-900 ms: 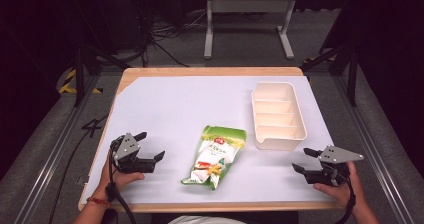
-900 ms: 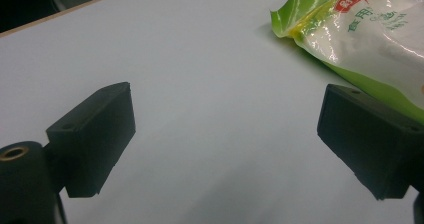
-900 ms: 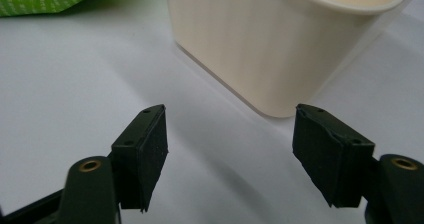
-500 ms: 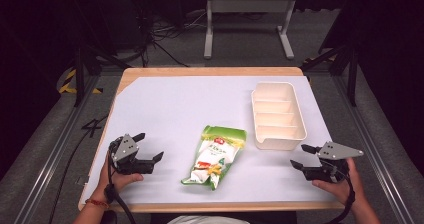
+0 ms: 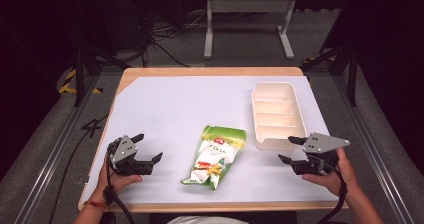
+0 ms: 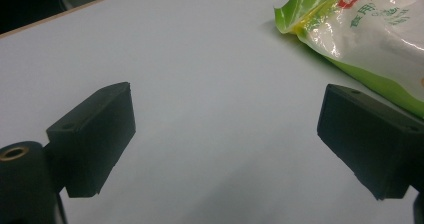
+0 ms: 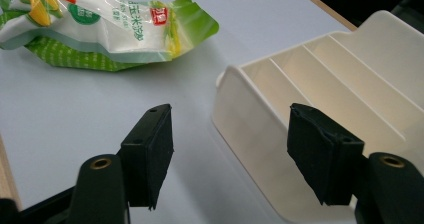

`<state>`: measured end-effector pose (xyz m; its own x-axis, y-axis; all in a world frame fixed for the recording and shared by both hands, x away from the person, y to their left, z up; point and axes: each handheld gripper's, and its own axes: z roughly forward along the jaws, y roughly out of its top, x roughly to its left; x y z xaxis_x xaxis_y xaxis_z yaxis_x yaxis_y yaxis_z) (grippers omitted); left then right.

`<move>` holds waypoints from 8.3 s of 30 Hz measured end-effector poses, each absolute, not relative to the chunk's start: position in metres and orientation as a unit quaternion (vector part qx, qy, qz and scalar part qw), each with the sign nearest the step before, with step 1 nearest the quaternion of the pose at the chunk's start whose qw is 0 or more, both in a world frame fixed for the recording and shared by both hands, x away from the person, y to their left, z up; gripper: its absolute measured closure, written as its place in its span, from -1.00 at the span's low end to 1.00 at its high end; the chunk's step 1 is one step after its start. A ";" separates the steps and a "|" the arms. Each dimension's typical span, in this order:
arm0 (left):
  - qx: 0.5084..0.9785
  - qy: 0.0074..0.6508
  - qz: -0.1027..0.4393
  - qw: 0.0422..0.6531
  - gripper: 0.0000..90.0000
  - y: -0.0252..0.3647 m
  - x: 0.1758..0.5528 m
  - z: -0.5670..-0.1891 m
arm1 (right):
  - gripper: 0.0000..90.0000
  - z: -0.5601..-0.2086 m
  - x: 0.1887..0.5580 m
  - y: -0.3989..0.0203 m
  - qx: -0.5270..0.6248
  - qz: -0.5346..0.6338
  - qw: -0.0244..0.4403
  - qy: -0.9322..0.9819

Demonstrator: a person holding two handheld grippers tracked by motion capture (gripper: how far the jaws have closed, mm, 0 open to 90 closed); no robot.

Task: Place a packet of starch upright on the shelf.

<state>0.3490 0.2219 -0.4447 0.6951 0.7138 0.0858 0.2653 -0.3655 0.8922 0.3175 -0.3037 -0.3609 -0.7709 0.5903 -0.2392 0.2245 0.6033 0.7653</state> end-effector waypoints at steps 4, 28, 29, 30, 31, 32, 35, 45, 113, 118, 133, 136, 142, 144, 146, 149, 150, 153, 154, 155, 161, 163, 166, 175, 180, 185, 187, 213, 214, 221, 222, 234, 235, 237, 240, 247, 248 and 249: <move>0.790 0.309 0.241 0.472 -0.79 0.223 0.348 -0.444 | -0.20 -0.350 0.325 -0.289 0.223 0.369 0.247 0.868; 0.793 0.310 0.236 0.468 -0.80 0.224 0.348 -0.446 | -0.18 -0.335 0.392 -0.208 0.164 0.311 0.185 0.918; 0.794 0.309 0.236 0.467 -0.80 0.223 0.347 -0.446 | -0.17 -0.336 0.397 -0.202 0.162 0.304 0.178 0.922; 0.794 0.309 0.236 0.467 -0.80 0.223 0.347 -0.446 | -0.17 -0.336 0.400 -0.197 0.163 0.299 0.173 0.924; 0.794 0.309 0.236 0.467 -0.80 0.223 0.347 -0.446 | -0.17 -0.336 0.400 -0.197 0.163 0.299 0.173 0.924; 0.794 0.308 0.235 0.468 -0.80 0.223 0.347 -0.446 | -0.14 -0.338 0.406 -0.189 0.158 0.292 0.164 0.929; 0.799 0.304 0.233 0.464 -0.80 0.222 0.347 -0.447 | -0.11 -0.340 0.412 -0.178 0.150 0.279 0.157 0.935; 0.804 0.300 0.227 0.460 -0.81 0.222 0.346 -0.449 | -0.10 -0.359 0.435 -0.151 0.148 0.234 0.120 0.953; 0.809 0.300 0.220 0.455 -0.80 0.224 0.346 -0.450 | 1.00 -0.296 0.426 -0.121 0.066 0.250 0.123 0.958; 0.808 0.303 0.219 0.456 -0.80 0.224 0.346 -0.451 | 1.00 -0.283 0.425 -0.130 0.069 0.258 0.142 0.953; 0.807 0.304 0.215 0.458 -0.80 0.226 0.347 -0.451 | 1.00 -0.255 0.429 -0.151 0.093 0.260 0.204 0.939; 0.806 0.306 0.217 0.457 -0.80 0.227 0.347 -0.451 | 1.00 -0.251 0.432 -0.159 0.102 0.259 0.214 0.936; 0.806 0.309 0.216 0.456 -0.80 0.227 0.347 -0.452 | 1.00 -0.239 0.437 -0.176 0.116 0.268 0.231 0.928; 0.806 0.308 0.217 0.456 -0.80 0.227 0.348 -0.452 | 1.00 -0.234 0.439 -0.182 0.115 0.268 0.235 0.927; 0.806 0.309 0.217 0.456 -0.80 0.228 0.348 -0.452 | 1.00 -0.230 0.440 -0.189 0.118 0.268 0.243 0.925; 0.806 0.310 0.216 0.455 -0.80 0.228 0.348 -0.452 | 1.00 -0.221 0.442 -0.203 0.127 0.271 0.262 0.918; 0.806 0.311 0.217 0.454 -0.80 0.228 0.348 -0.452 | 1.00 -0.219 0.442 -0.206 0.127 0.273 0.267 0.916; 0.806 0.312 0.215 0.455 -0.80 0.228 0.348 -0.452 | 1.00 -0.214 0.445 -0.221 0.132 0.279 0.280 0.909; 0.806 0.312 0.216 0.454 -0.80 0.228 0.348 -0.452 | 1.00 -0.213 0.447 -0.226 0.136 0.279 0.283 0.908; 0.806 0.312 0.216 0.453 -0.80 0.228 0.348 -0.452 | 1.00 -0.211 0.448 -0.230 0.138 0.282 0.288 0.905; 0.808 0.313 0.211 0.452 -0.80 0.226 0.349 -0.453 | 1.00 -0.203 0.452 -0.254 0.151 0.291 0.305 0.894; 0.808 0.314 0.209 0.452 -0.80 0.225 0.349 -0.454 | 1.00 -0.200 0.453 -0.261 0.148 0.293 0.301 0.895; 0.811 0.311 0.209 0.449 -0.81 0.225 0.349 -0.454 | 1.00 -0.206 0.455 -0.263 0.157 0.288 0.304 0.894; 0.810 0.313 0.207 0.450 -0.81 0.226 0.349 -0.454 | 1.00 -0.207 0.449 -0.284 0.157 0.298 0.294 0.894; 0.810 0.315 0.207 0.449 -0.81 0.225 0.349 -0.454 | 1.00 -0.204 0.446 -0.299 0.163 0.308 0.294 0.890; 0.810 0.316 0.205 0.449 -0.81 0.224 0.350 -0.454 | 1.00 -0.203 0.448 -0.312 0.166 0.295 0.303 0.891; 0.810 0.316 0.206 0.449 -0.81 0.224 0.350 -0.454 | 1.00 -0.206 0.450 -0.315 0.162 0.296 0.299 0.892; 0.808 0.313 0.208 0.455 -0.81 0.225 0.348 -0.452 | 1.00 -0.241 0.454 -0.305 0.135 0.337 0.285 0.887; 0.808 0.313 0.207 0.454 -0.81 0.225 0.348 -0.452 | 1.00 -0.242 0.453 -0.305 0.137 0.338 0.284 0.887; 0.808 0.313 0.206 0.455 -0.81 0.224 0.348 -0.452 | 1.00 -0.252 0.455 -0.307 0.151 0.332 0.290 0.885; 0.808 0.313 0.206 0.455 -0.81 0.225 0.348 -0.452 | 1.00 -0.254 0.455 -0.307 0.154 0.327 0.294 0.885; 0.805 0.313 0.208 0.460 -0.81 0.226 0.347 -0.451 | 0.99 -0.265 0.454 -0.328 0.191 0.340 0.299 0.871; 0.805 0.313 0.208 0.460 -0.81 0.226 0.347 -0.451 | 0.99 -0.267 0.453 -0.329 0.193 0.343 0.299 0.870; 0.804 0.313 0.208 0.460 -0.81 0.226 0.347 -0.451 | 0.99 -0.268 0.453 -0.331 0.197 0.347 0.298 0.867; 0.802 0.313 0.210 0.463 -0.81 0.227 0.347 -0.450 | 0.99 -0.269 0.453 -0.331 0.204 0.345 0.302 0.865; 0.802 0.312 0.212 0.463 -0.81 0.229 0.346 -0.450 | 0.98 -0.272 0.455 -0.338 0.223 0.351 0.297 0.860; 0.801 0.313 0.212 0.464 -0.81 0.229 0.346 -0.450 | 0.97 -0.273 0.455 -0.340 0.225 0.353 0.296 0.858; 0.801 0.313 0.212 0.464 -0.81 0.229 0.346 -0.450 | 0.96 -0.274 0.455 -0.340 0.226 0.356 0.297 0.857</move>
<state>0.3457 0.2292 -0.4502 0.7139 0.6985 0.0494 0.3053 -0.3739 0.8758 0.4546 -0.3397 -0.2741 -0.7217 0.5987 -0.3475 0.1759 0.6441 0.7444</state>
